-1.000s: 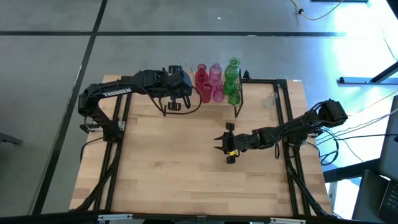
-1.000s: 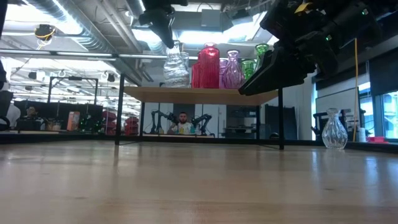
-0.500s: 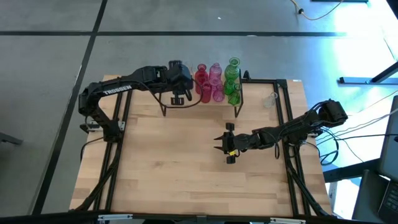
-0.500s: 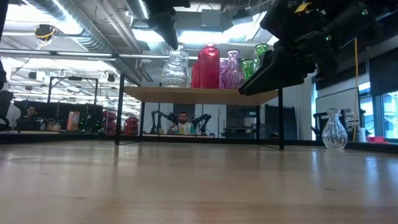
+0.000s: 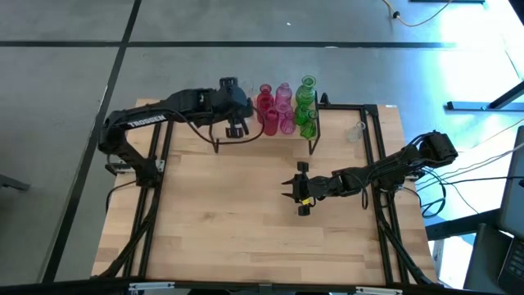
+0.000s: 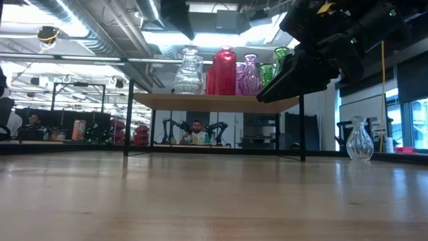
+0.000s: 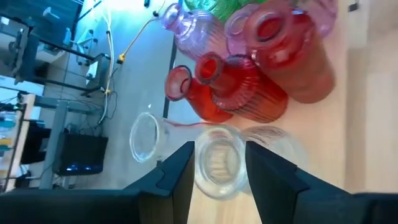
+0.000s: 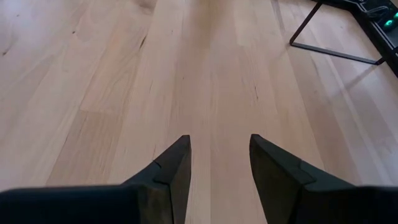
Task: Sort vases onto shelf
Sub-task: Put the left transparent vase on the shelf aligned with the other transparent vase, then put the transparent vase on the shelf aligned with the other transparent vases
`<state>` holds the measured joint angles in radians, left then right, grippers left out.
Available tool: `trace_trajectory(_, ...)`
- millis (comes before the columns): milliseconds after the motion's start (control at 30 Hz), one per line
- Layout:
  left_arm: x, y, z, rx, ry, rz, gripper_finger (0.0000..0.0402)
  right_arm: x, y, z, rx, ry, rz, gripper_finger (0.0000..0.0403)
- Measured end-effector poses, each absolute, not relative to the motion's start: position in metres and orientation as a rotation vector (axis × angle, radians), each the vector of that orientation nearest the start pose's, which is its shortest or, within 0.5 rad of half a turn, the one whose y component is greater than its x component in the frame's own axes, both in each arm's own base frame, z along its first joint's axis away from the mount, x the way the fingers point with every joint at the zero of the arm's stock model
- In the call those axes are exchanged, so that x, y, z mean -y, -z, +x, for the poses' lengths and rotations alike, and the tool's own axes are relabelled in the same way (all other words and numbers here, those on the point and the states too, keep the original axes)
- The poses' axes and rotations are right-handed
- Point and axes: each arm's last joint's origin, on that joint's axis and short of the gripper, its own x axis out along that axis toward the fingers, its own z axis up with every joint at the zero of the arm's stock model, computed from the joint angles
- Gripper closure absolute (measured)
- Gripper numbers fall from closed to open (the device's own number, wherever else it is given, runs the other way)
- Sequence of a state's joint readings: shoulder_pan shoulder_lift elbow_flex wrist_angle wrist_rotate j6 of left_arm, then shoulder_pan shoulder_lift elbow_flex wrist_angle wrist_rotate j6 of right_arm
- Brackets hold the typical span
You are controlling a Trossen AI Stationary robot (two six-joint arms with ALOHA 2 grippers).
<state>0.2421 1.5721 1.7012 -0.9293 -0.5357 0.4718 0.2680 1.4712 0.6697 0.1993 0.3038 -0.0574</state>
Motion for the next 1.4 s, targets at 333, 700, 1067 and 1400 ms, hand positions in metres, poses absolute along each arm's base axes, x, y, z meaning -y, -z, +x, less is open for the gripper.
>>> trace_trajectory(333,-0.049,-0.374,0.292,-1.052,-0.368,0.241,0.0266,-0.067,-0.177,0.277,-0.594,0.024,-0.206,0.0256)
trace_trajectory(700,-0.043,-0.263,0.305,-0.933,-0.693,0.212,0.0266,-0.067,-0.177,0.277,-0.594,0.032,-0.179,0.0256)
trace_trajectory(1067,-0.069,-0.256,0.304,-0.838,-0.845,0.157,0.0266,-0.067,-0.177,0.277,-0.594,0.033,-0.182,0.0256)
trace_trajectory(1400,-0.063,-0.255,0.307,-0.834,-0.738,0.124,0.0266,-0.067,-0.176,0.277,-0.594,0.034,-0.181,0.0256)
